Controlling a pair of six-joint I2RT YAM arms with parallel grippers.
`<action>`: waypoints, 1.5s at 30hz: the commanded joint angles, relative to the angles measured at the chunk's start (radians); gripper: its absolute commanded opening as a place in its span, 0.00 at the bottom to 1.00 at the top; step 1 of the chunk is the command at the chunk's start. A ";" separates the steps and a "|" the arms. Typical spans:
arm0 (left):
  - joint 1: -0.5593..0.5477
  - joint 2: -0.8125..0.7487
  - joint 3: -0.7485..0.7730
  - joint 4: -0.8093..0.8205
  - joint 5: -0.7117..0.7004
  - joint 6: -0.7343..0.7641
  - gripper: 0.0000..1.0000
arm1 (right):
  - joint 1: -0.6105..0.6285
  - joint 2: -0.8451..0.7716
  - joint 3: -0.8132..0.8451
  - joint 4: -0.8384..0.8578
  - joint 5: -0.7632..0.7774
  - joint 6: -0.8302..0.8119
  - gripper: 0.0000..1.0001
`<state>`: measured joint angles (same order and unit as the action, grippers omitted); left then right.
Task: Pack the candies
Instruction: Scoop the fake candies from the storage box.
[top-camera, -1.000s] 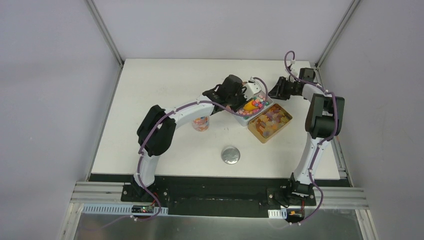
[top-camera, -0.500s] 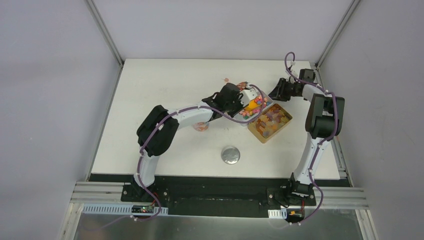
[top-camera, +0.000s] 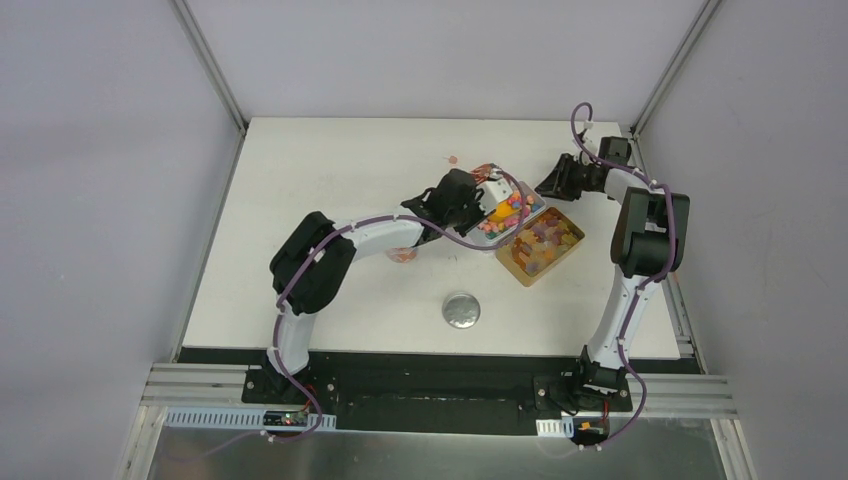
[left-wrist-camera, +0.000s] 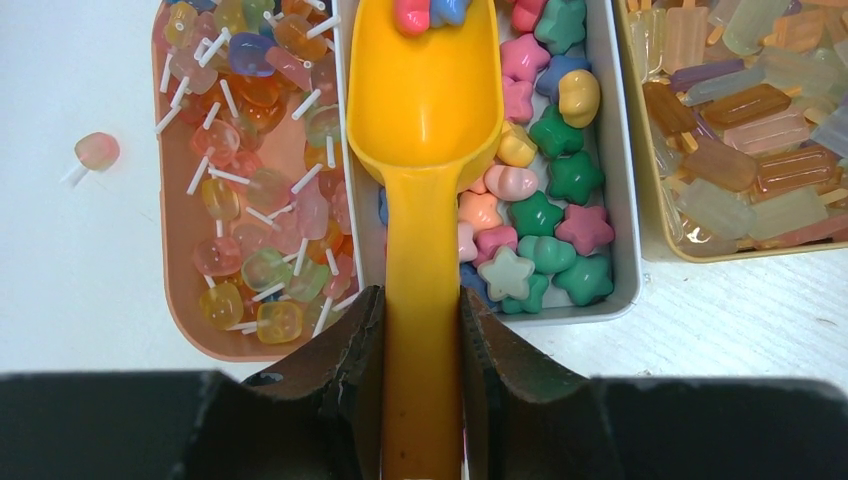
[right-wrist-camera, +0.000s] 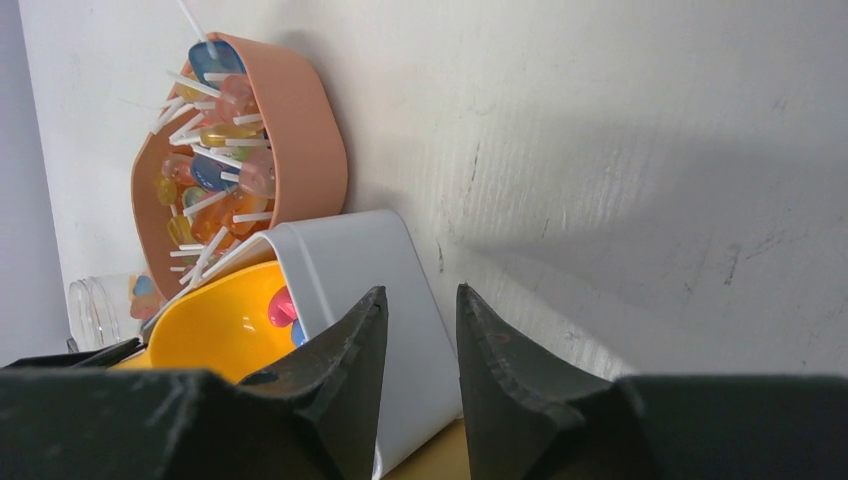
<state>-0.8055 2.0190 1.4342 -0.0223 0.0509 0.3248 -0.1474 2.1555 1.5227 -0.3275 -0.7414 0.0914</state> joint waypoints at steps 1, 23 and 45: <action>-0.003 -0.075 -0.059 0.055 -0.026 -0.012 0.00 | -0.006 -0.081 -0.010 0.073 -0.014 0.035 0.35; 0.031 -0.283 -0.398 0.534 0.052 -0.059 0.00 | -0.015 -0.203 -0.035 0.115 0.034 0.118 0.49; 0.063 -0.659 -0.575 0.510 -0.079 -0.138 0.00 | 0.000 -0.430 -0.228 0.221 0.045 0.175 0.78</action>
<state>-0.7540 1.4624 0.8486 0.5091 0.0444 0.2234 -0.1562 1.7962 1.3033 -0.1543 -0.7094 0.2687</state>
